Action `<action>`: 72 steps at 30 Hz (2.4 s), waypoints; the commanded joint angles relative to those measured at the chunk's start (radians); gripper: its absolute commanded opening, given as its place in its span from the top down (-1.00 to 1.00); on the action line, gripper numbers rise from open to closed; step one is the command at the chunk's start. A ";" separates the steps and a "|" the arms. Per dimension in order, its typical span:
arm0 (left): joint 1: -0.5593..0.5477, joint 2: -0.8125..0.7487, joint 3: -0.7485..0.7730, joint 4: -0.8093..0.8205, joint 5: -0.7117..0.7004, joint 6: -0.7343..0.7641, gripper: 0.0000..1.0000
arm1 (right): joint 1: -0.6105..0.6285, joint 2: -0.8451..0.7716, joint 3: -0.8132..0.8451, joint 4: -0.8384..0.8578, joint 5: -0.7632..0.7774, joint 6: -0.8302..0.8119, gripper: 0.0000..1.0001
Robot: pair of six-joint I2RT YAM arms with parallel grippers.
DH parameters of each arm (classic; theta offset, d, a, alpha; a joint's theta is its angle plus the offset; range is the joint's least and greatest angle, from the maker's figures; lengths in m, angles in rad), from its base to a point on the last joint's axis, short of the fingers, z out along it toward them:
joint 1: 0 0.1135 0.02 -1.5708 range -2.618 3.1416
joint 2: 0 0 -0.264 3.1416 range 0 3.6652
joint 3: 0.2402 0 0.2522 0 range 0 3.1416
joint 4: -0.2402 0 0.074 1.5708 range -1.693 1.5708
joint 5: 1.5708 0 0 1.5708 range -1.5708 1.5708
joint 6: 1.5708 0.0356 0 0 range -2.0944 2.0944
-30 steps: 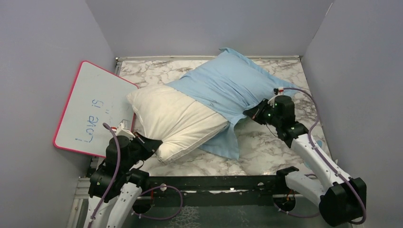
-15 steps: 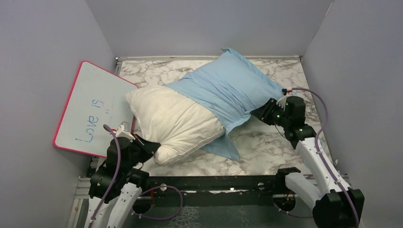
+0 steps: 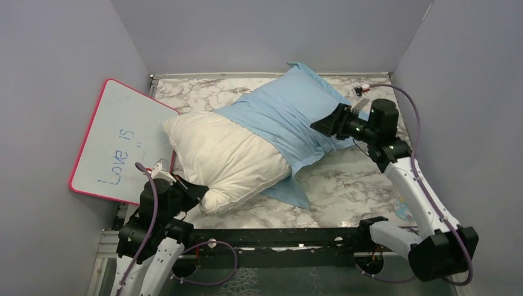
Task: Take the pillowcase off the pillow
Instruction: Remove the pillow from the pillowcase.
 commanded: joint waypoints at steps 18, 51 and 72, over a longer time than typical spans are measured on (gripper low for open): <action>0.010 0.227 0.325 -0.064 -0.149 0.280 -0.84 | 0.358 0.542 0.243 -0.208 0.427 -0.251 0.03; 0.335 1.104 0.508 0.374 0.773 0.927 -0.83 | 0.358 0.305 -0.302 -0.018 0.364 -0.083 0.23; 0.326 0.605 0.366 0.616 0.822 0.707 1.00 | 0.357 0.064 0.205 -0.248 0.336 -0.240 -0.40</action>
